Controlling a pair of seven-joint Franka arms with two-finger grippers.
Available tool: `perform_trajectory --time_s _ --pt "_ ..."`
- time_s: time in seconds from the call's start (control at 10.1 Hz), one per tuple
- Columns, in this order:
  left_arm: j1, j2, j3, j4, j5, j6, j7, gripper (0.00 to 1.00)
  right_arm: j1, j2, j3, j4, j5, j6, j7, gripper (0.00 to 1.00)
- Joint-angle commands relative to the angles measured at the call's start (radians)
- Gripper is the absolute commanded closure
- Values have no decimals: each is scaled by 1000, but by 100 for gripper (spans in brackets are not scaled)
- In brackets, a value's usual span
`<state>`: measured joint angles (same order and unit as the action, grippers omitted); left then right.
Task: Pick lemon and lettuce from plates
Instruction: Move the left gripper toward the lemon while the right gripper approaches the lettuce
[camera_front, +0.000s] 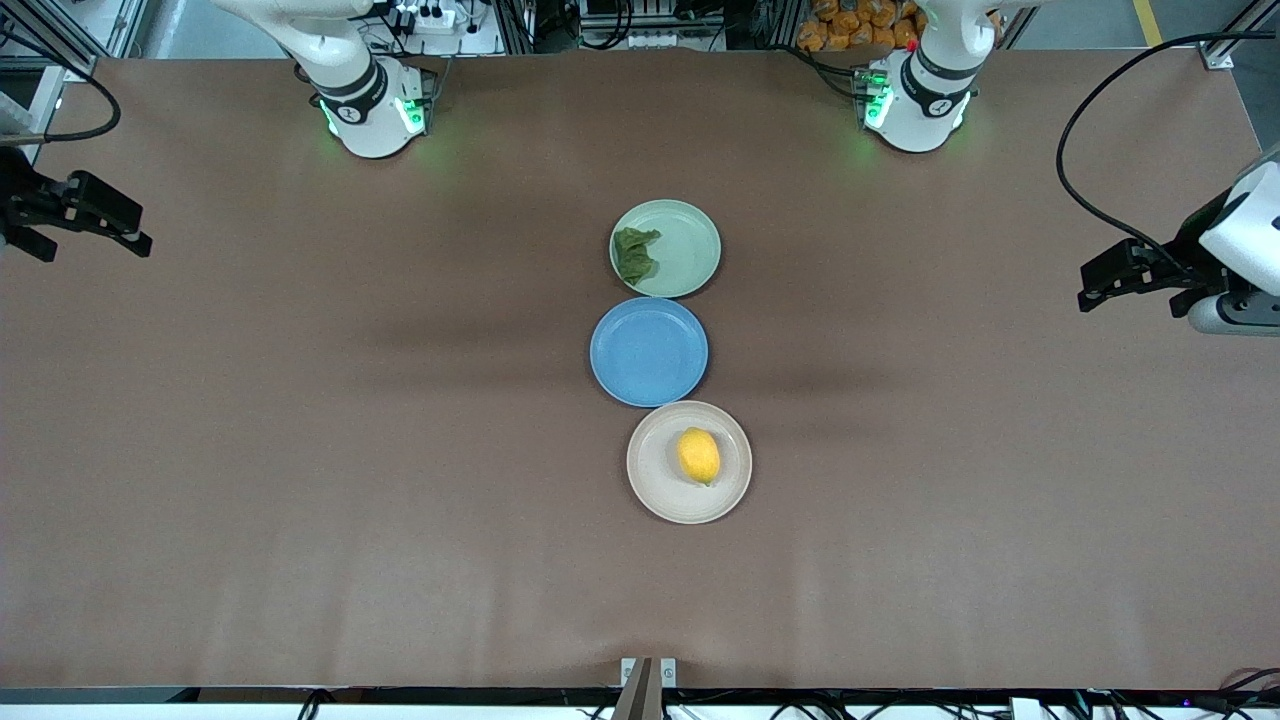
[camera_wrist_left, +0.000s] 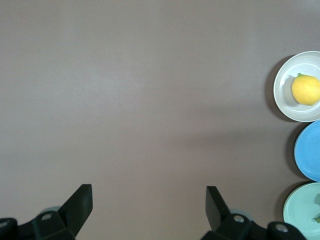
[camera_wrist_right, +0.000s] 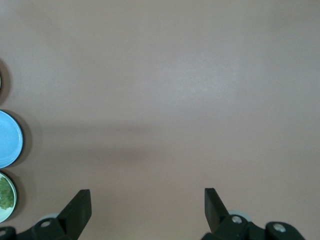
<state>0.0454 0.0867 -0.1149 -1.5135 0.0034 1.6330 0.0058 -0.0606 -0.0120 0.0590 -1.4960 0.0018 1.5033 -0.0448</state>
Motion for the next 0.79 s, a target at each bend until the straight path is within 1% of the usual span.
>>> perform_trajectory --time_s 0.0,0.5,0.7 --pt "7 -8 -6 -5 -3 -12 10 0 -2 10 2 22 14 -15 -3 0" --pt "7 -7 -6 -2 -3 -12 10 0 1 10 10 17 14 -17 5 0" --pt "7 -4 -6 -4 -3 -12 10 0 22 10 7 16 14 -15 42 0"
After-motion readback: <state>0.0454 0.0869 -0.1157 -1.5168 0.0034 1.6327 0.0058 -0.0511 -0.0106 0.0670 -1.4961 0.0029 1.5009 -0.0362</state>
